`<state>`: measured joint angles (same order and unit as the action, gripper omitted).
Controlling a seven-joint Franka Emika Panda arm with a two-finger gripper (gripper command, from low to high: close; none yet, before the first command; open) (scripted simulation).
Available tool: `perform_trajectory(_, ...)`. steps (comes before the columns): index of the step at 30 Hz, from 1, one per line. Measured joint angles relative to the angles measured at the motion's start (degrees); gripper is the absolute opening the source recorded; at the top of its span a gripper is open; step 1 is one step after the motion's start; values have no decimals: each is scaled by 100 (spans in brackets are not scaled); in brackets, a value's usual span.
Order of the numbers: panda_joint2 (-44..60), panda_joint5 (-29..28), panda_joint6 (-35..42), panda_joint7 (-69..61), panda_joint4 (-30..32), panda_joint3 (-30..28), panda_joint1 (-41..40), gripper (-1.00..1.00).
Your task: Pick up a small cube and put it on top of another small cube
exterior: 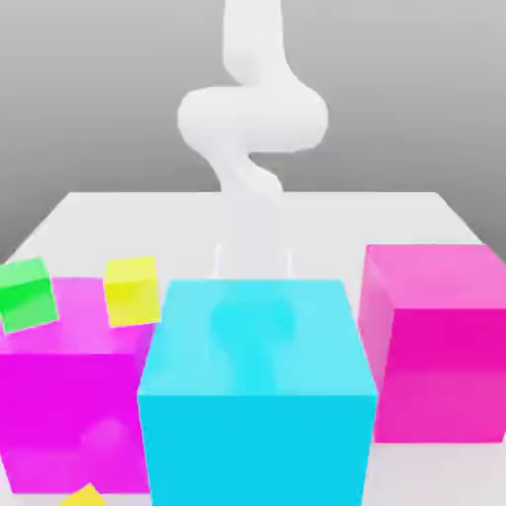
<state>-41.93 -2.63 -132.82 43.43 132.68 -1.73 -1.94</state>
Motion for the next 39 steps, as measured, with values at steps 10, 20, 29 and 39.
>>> perform_trajectory(10,2004,-964,-308,-1724,306,-1322,-797,0)
perform_trajectory(20,4068,-733,-953,-3970,832,-2711,-1749,0)
perform_trajectory(29,4626,842,-2841,-3446,2422,-2596,-2399,0)
perform_trajectory(39,5960,2660,-3863,-4676,2222,-1002,-3625,-100)
